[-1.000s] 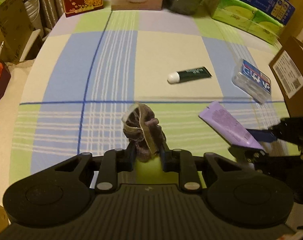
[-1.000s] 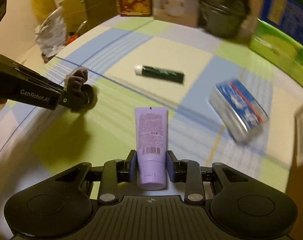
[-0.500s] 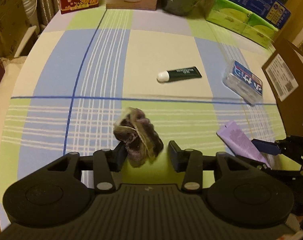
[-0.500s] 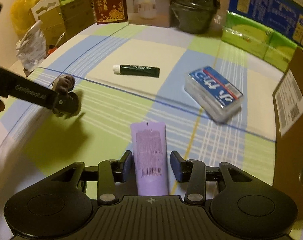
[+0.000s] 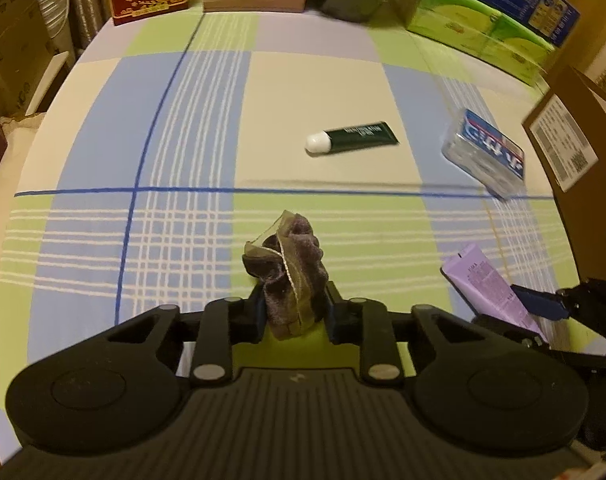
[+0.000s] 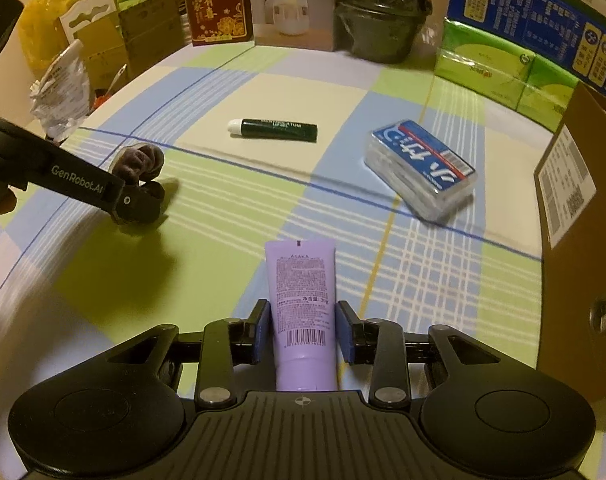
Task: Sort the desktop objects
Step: 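Lift the scrunchie and purple tube with both tools toward the cardboard box, then carry the scrunchie and purple tube with both tools over the box interior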
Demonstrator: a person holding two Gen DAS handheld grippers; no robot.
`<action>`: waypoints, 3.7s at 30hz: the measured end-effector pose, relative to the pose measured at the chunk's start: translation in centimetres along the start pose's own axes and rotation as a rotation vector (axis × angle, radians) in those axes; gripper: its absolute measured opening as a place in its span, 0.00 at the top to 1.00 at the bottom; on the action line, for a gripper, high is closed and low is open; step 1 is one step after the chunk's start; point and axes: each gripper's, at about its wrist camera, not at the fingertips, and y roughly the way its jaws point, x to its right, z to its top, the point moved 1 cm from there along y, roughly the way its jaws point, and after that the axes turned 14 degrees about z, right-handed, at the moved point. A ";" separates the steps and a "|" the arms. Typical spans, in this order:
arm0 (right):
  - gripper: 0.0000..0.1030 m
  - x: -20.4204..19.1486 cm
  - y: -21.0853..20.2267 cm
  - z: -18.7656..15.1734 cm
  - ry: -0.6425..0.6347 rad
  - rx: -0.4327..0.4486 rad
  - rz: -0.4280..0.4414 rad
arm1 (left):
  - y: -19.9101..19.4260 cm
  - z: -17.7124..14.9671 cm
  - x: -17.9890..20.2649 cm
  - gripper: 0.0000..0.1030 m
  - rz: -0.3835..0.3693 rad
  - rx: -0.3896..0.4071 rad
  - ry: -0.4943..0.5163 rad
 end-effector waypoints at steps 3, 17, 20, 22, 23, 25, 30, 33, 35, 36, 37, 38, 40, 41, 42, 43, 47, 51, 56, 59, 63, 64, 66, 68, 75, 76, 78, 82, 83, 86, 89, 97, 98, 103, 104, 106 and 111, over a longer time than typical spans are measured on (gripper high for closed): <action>0.69 -0.2 -0.5 -0.7 0.000 -0.008 0.001 | -0.6 -0.7 0.4 0.79 -0.018 -0.006 0.021; 0.70 -0.2 -4.1 -4.2 0.086 -0.024 0.028 | -4.0 -5.5 3.4 0.80 -0.103 -0.024 0.160; 0.70 -0.3 -5.5 -4.8 0.095 -0.006 0.036 | -4.9 -6.1 4.4 0.80 -0.122 -0.017 0.184; 0.70 -0.4 -6.5 -5.0 0.098 0.015 0.039 | -5.5 -6.3 5.1 0.80 -0.131 -0.007 0.198; 0.70 -0.4 -7.2 -5.0 0.100 0.029 0.038 | -5.9 -6.4 5.4 0.80 -0.136 0.000 0.205; 0.70 -0.4 -8.3 -5.0 0.104 0.053 0.038 | -6.7 -6.4 6.0 0.80 -0.145 0.017 0.218; 0.70 -0.1 -11.1 -5.1 0.108 0.103 0.029 | -9.0 -6.1 7.3 0.80 -0.165 0.072 0.240; 0.70 0.3 -13.0 -5.2 0.113 0.139 0.023 | -10.4 -5.8 8.2 0.80 -0.178 0.106 0.251; 0.70 0.7 -14.2 -5.2 0.118 0.164 0.018 | -11.2 -5.6 8.9 0.80 -0.187 0.126 0.261; 0.70 0.9 -14.8 -5.1 0.120 0.177 0.014 | -11.6 -5.4 9.3 0.80 -0.193 0.135 0.266; 0.70 1.1 -15.5 -5.1 0.123 0.191 0.011 | -12.0 -5.3 9.7 0.80 -0.198 0.145 0.272; 0.70 1.3 -16.1 -5.0 0.125 0.202 0.007 | -12.4 -5.2 10.2 0.80 -0.203 0.156 0.280; 0.70 1.7 -17.4 -5.0 0.127 0.224 -0.003 | -13.2 -5.0 11.1 0.80 -0.216 0.175 0.293; 0.70 1.9 -18.0 -5.1 0.127 0.234 -0.008 | -13.5 -4.8 11.7 0.80 -0.223 0.183 0.300; 0.70 2.1 -18.6 -5.1 0.129 0.246 -0.014 | -13.8 -4.7 12.3 0.80 -0.230 0.192 0.306; 0.70 2.4 -19.1 -5.1 0.131 0.255 -0.019 | -14.1 -4.5 12.8 0.80 -0.236 0.200 0.312; 0.70 3.7 -21.0 -5.5 0.147 0.285 -0.043 | -15.3 -4.0 15.0 0.80 -0.264 0.232 0.335; 0.70 5.4 -22.9 -6.0 0.166 0.307 -0.068 | -16.4 -3.6 17.2 0.80 -0.290 0.260 0.359; 0.70 8.0 -25.0 -6.2 0.186 0.334 -0.092 | -17.3 -2.9 20.2 0.80 -0.320 0.289 0.380; 0.70 9.9 -26.2 -5.8 0.187 0.352 -0.102 | -17.8 -2.2 22.1 0.80 -0.336 0.307 0.389; 0.70 12.7 -27.3 -4.9 0.182 0.374 -0.115 | -17.9 -1.0 24.6 0.80 -0.347 0.322 0.392; 0.70 13.4 -27.5 -4.6 0.182 0.379 -0.119 | -17.9 -0.6 25.2 0.80 -0.349 0.325 0.391; 0.70 14.9 -27.8 -4.1 0.177 0.384 -0.130 | -17.7 0.3 26.4 0.80 -0.348 0.323 0.386; 0.70 16.6 -27.9 -3.5 0.175 0.384 -0.146 | -17.4 1.2 27.5 0.80 -0.346 0.328 0.382; 0.70 22.4 -26.8 -2.1 0.178 0.345 -0.186 | -15.4 4.3 31.2 0.80 -0.322 0.302 0.370; 0.70 23.1 -26.6 -1.9 0.183 0.336 -0.187 | -15.0 4.7 31.7 0.80 -0.315 0.293 0.370; 0.70 24.6 -26.2 -1.6 0.192 0.318 -0.188 | -14.2 5.5 32.5 0.80 -0.306 0.280 0.366; 0.70 27.4 -24.8 -1.0 0.198 0.259 -0.200 | -12.4 7.0 34.0 0.80 -0.287 0.245 0.353; 0.70 28.1 -24.4 -0.9 0.200 0.244 -0.202 | -12.0 7.3 34.4 0.80 -0.278 0.238 0.355; 0.70 29.9 -23.3 -0.7 0.211 0.204 -0.204 | -10.8 8.0 35.3 0.80 -0.255 0.218 0.361; 0.70 31.2 -22.4 -0.6 0.216 0.175 -0.205 | -9.7 8.6 35.9 0.80 -0.226 0.201 0.359; 0.70 33.8 -20.7 -0.5 0.237 0.122 -0.187 | -7.7 9.5 37.0 0.80 -0.187 0.166 0.362; 0.70 34.0 -20.5 -0.5 0.239 0.117 -0.186 | -7.5 9.6 37.1 0.80 -0.181 0.162 0.361; 0.69 35.0 -19.8 -0.3 0.253 0.099 -0.181 | -6.6 10.1 37.3 0.80 -0.157 0.147 0.357; 0.69 35.2 -19.5 -0.1 0.260 0.090 -0.181 | -6.5 10.2 37.3 0.80 -0.151 0.144 0.355; 0.69 35.3 -19.5 0.0 0.264 0.091 -0.179 | -6.2 10.3 37.3 0.80 -0.143 0.141 0.355; 0.62 35.5 -19.9 0.1 0.268 0.109 -0.164 | -5.7 10.7 37.4 0.79 -0.124 0.135 0.354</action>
